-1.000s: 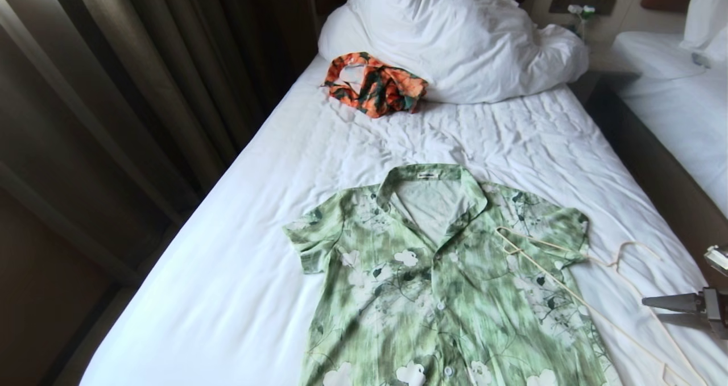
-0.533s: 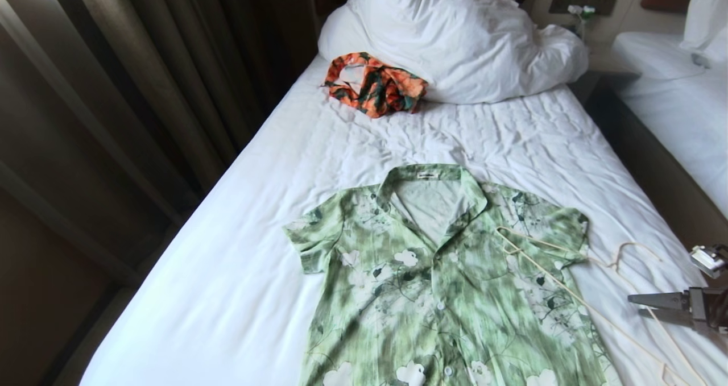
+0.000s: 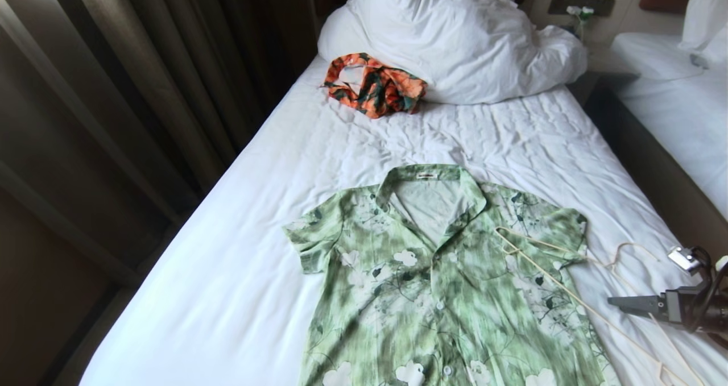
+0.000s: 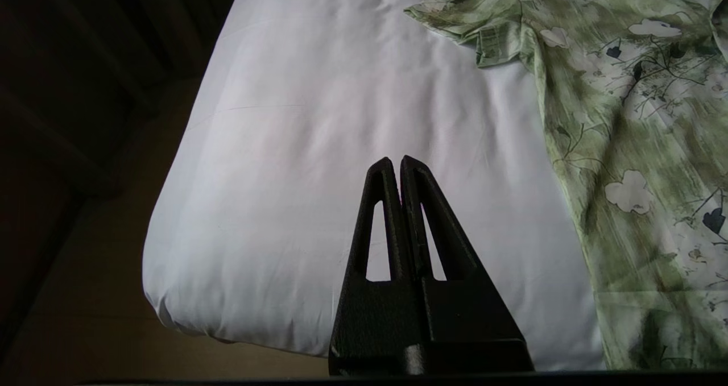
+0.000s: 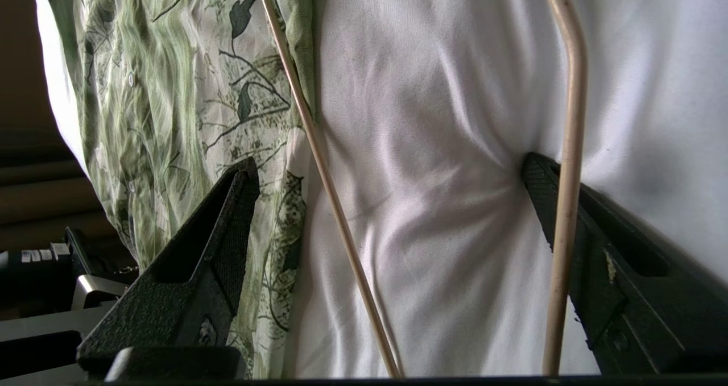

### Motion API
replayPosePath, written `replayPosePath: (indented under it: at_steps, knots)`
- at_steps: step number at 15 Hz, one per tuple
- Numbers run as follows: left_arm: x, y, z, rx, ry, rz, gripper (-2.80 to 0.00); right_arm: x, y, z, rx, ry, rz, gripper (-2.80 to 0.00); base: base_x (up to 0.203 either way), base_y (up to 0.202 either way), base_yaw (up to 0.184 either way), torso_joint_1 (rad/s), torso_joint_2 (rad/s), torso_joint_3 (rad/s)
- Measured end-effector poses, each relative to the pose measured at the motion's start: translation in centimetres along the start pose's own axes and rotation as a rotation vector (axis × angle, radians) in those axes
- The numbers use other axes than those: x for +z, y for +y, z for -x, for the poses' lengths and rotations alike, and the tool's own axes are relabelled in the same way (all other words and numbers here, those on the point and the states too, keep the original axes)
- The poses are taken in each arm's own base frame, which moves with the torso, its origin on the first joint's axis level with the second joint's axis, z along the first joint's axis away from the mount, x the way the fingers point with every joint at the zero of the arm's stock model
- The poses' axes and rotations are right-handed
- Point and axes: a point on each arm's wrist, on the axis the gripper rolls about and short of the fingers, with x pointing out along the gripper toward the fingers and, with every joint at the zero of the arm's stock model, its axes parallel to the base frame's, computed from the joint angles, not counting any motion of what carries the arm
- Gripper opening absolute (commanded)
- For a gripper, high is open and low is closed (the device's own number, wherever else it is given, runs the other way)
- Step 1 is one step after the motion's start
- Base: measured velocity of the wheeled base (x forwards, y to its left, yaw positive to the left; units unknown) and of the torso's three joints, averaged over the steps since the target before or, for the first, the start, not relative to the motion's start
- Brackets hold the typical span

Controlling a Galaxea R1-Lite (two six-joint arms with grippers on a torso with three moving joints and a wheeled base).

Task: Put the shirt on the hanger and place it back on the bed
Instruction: Lift the shirt and hanger

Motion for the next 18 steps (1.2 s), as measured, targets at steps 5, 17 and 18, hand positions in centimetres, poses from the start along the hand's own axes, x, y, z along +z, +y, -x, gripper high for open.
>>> replayPosePath:
  at_steps: [5, 17, 18]
  knots:
    - [0.0, 0.0, 0.0, 0.000, 0.001, -0.001, -2.80, 0.5, 0.6, -0.8, 0.011, 0.003, 0.048, 0.00, 0.000, 0.000, 0.000, 0.000, 0.00, 0.000]
    - [0.0, 0.0, 0.0, 0.000, 0.000, 0.000, -2.80, 0.6, 1.0, -0.8, 0.009, -0.004, 0.069, -2.80, 0.000, 0.000, 0.000, 0.000, 0.00, 0.000]
    - [0.0, 0.0, 0.0, 0.000, 0.001, 0.000, -2.80, 0.7, 1.1, -0.6, 0.007, -0.007, 0.073, -2.80, 0.000, 0.000, 0.000, 0.000, 0.00, 0.000]
